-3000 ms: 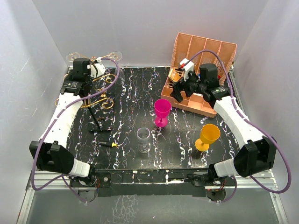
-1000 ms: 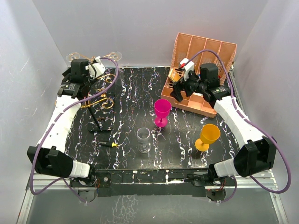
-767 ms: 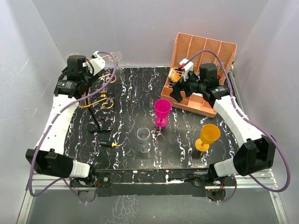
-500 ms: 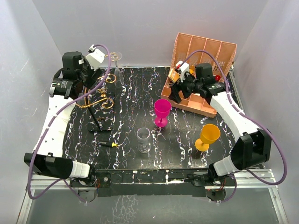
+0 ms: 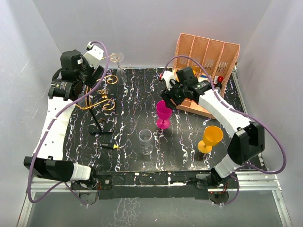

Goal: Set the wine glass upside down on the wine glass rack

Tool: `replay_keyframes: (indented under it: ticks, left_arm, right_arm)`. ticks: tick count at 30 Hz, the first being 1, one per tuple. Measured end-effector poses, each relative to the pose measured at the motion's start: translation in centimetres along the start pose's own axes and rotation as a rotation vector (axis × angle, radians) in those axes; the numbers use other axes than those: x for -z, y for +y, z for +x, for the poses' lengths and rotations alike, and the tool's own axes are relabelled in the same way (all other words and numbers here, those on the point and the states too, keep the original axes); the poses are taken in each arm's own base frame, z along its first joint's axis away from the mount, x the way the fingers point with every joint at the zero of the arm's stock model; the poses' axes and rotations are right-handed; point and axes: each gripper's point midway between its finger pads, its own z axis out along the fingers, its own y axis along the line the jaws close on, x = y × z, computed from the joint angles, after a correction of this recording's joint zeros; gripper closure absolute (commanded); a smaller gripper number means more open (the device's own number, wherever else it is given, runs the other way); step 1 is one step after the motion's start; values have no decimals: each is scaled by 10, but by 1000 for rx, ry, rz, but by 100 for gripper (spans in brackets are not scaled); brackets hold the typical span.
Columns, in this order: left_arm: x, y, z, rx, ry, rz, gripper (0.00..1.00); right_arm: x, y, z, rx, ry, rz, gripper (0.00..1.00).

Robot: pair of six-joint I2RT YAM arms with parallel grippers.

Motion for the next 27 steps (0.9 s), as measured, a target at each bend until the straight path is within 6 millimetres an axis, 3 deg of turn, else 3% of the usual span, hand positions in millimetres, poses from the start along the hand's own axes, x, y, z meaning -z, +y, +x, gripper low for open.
replay_keyframes:
  ticks: [9, 16, 23, 27]
  left_arm:
    - [1, 0, -1, 0, -3, 0, 24]
    - [7, 3, -3, 6, -18, -8, 23]
    - [8, 2, -3, 43, -21, -10, 21]
    - [7, 1, -3, 89, -21, -8, 14]
  right_arm:
    - [-20, 3, 19, 9, 118, 23, 59]
    - [-22, 7, 18, 18, 127, 15, 91]
    - [-20, 9, 14, 21, 120, 5, 92]
    - [-13, 7, -6, 34, 69, 3, 92]
